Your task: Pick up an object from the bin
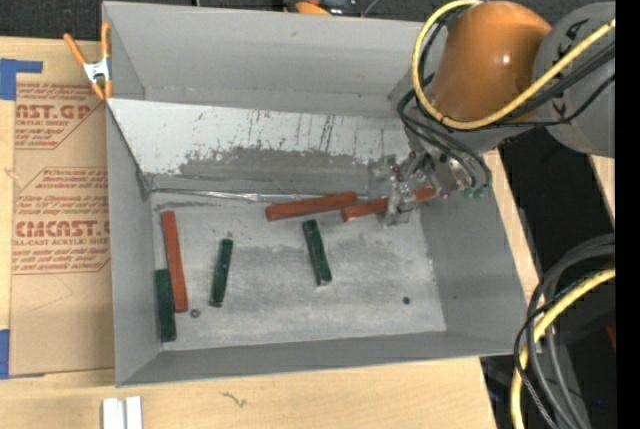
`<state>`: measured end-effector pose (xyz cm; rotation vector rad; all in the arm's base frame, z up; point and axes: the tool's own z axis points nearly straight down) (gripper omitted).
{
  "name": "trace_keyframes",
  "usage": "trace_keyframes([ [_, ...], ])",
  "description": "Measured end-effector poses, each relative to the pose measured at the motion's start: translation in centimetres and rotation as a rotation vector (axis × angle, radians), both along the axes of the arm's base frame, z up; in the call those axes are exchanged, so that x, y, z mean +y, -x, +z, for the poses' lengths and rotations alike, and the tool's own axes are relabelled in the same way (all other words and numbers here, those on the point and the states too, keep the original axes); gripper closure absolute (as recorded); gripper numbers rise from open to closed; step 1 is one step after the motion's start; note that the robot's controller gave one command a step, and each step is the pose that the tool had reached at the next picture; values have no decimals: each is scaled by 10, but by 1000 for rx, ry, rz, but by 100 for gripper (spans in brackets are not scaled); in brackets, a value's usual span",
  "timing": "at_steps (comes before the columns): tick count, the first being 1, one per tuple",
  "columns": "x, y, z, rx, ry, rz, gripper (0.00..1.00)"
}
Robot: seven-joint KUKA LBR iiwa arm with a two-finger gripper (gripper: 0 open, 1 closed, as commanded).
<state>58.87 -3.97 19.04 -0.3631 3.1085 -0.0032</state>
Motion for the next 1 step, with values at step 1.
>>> trace_keyframes([
  [1, -28, 53, 131, 1, 2, -5, 100],
])
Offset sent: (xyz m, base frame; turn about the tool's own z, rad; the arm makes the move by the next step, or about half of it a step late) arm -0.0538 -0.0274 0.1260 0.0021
